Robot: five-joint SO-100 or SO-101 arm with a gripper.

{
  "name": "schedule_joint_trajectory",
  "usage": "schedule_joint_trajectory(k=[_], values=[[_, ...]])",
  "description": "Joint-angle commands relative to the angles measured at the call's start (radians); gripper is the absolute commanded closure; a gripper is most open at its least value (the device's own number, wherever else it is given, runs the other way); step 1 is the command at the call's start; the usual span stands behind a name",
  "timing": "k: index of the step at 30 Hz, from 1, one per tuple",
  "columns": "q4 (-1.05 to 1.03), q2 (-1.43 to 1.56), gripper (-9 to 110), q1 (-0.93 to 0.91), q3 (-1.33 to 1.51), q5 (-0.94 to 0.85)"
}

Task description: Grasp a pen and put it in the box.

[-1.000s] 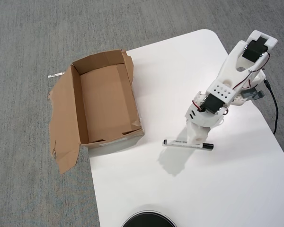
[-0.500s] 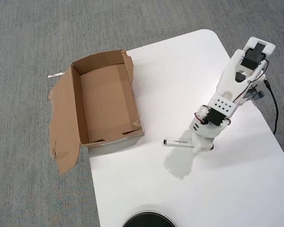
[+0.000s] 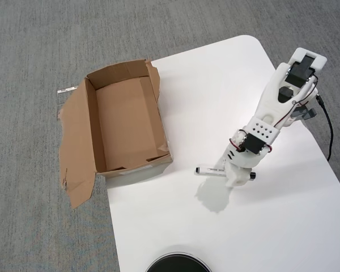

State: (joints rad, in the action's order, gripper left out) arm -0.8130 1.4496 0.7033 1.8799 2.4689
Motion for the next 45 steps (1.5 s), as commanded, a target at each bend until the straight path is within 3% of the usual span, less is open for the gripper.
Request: schedule_joint_trajectory(k=[1,40,45], values=[[0.006,-0.021,79,0.005,-0.008,-0.007],[0.008,-0.140,79,0.004,-0.010,0.001],[0.008,-0.140,86,0.004,-0.010,0.007]])
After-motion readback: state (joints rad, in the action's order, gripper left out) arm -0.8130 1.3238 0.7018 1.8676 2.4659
